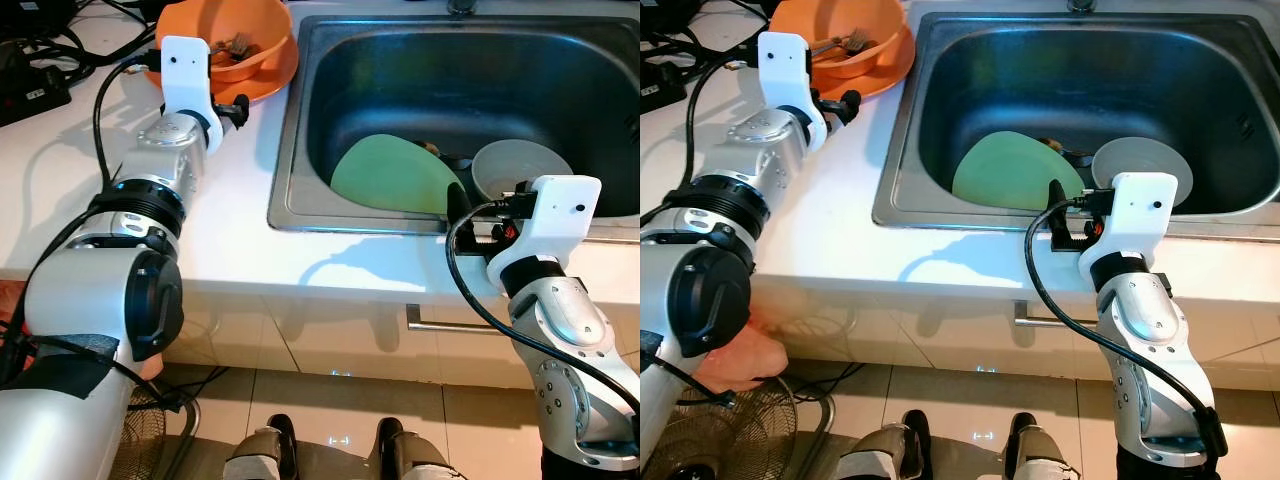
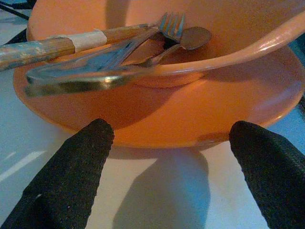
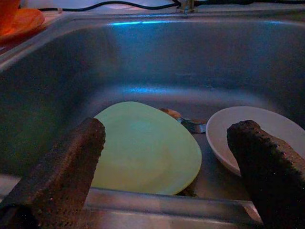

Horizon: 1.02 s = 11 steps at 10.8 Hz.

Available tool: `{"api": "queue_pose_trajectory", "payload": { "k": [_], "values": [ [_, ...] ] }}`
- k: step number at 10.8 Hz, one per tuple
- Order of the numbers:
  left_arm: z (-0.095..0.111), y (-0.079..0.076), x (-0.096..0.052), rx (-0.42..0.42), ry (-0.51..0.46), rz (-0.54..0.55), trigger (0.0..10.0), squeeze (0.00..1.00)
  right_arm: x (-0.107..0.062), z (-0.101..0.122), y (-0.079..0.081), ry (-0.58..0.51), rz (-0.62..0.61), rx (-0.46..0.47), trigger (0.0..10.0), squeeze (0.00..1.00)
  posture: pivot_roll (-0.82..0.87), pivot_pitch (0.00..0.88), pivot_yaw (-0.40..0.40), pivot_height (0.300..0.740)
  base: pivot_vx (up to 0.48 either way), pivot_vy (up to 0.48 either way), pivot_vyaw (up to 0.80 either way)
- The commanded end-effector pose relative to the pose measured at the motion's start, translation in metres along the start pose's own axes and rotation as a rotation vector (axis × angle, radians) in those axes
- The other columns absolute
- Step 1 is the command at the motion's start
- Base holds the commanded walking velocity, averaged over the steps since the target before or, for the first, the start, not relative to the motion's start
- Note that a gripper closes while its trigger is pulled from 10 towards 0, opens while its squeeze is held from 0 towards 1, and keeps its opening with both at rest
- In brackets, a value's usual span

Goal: Kitchen organization

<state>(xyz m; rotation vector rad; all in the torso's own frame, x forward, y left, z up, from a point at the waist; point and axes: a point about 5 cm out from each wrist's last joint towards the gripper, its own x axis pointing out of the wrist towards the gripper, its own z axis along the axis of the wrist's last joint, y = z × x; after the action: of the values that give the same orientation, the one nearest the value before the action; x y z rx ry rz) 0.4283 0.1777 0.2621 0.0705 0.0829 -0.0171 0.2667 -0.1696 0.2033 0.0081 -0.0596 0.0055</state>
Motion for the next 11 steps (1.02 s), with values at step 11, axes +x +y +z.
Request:
{"api": "queue_pose_trajectory", "payload": {
  "k": [11],
  "values": [
    [-0.042,0.035,-0.011,0.027,0.162,-0.100,10.0,0.00,0.009,-0.044,0.005,0.192,-0.009,0.048,10.0,0.00,-0.04,0.256,0.112,0.740,0.000,0.000,0.00]
  ]
}}
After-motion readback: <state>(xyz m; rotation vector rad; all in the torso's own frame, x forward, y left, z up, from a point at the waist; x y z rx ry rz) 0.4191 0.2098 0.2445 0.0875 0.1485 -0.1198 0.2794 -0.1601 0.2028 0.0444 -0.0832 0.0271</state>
